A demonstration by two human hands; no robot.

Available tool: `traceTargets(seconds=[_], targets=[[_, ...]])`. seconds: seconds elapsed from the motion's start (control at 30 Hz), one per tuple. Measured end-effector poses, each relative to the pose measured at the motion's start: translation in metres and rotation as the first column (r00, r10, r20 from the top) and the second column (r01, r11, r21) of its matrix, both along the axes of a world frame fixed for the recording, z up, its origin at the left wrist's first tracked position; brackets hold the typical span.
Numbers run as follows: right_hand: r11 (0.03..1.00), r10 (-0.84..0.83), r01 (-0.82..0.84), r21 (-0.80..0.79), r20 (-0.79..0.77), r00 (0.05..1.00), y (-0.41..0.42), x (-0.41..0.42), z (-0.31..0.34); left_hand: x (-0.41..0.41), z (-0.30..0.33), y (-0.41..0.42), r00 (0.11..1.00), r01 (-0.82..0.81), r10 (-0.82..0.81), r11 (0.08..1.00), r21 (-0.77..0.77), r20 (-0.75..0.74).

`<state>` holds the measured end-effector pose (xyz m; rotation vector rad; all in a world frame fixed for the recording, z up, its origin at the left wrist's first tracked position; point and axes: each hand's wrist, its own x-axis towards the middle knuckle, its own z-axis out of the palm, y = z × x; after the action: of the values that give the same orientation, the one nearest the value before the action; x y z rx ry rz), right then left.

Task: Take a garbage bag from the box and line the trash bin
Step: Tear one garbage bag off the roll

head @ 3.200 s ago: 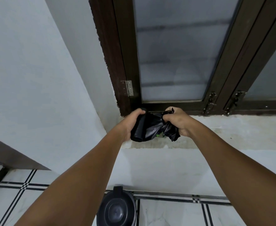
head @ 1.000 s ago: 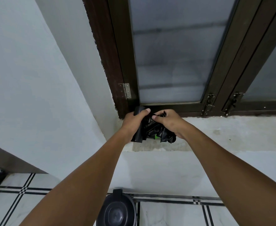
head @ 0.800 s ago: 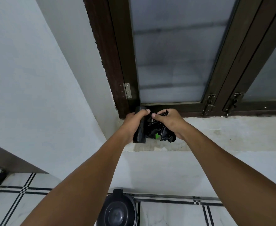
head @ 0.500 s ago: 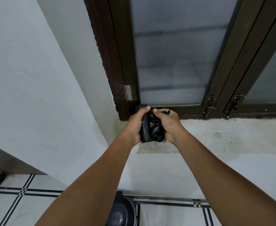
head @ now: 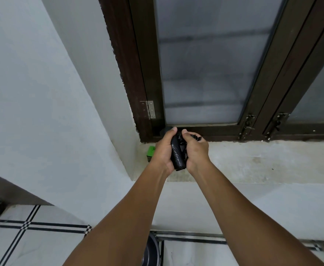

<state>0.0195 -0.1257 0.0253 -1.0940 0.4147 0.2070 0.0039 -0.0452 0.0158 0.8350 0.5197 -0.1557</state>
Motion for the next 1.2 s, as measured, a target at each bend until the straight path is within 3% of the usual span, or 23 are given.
traceTargets(seconds=[0.8, 0.97, 1.1, 1.2], targets=[[0.987, -0.043, 0.048, 0.155, -0.034, 0.998, 0.005, -0.004, 0.017, 0.001, 0.013, -0.004, 0.997, -0.069, 0.071, 0.994, -0.088, 0.02], [0.951, -0.076, 0.108, 0.289, -0.12, 0.99, 0.001, -0.003, 0.028, 0.002, 0.017, 0.003, 0.982, -0.173, 0.187, 0.952, -0.252, 0.031], [0.979, 0.002, 0.008, 0.205, -0.049, 0.999, -0.002, -0.001, 0.028, 0.006, 0.02, 0.011, 0.993, -0.08, 0.088, 0.992, -0.098, 0.083], [0.979, 0.202, -0.202, 0.033, 0.015, 0.979, -0.016, 0.004, 0.027, 0.009, 0.023, 0.024, 0.995, 0.001, -0.007, 0.998, 0.061, 0.099]])
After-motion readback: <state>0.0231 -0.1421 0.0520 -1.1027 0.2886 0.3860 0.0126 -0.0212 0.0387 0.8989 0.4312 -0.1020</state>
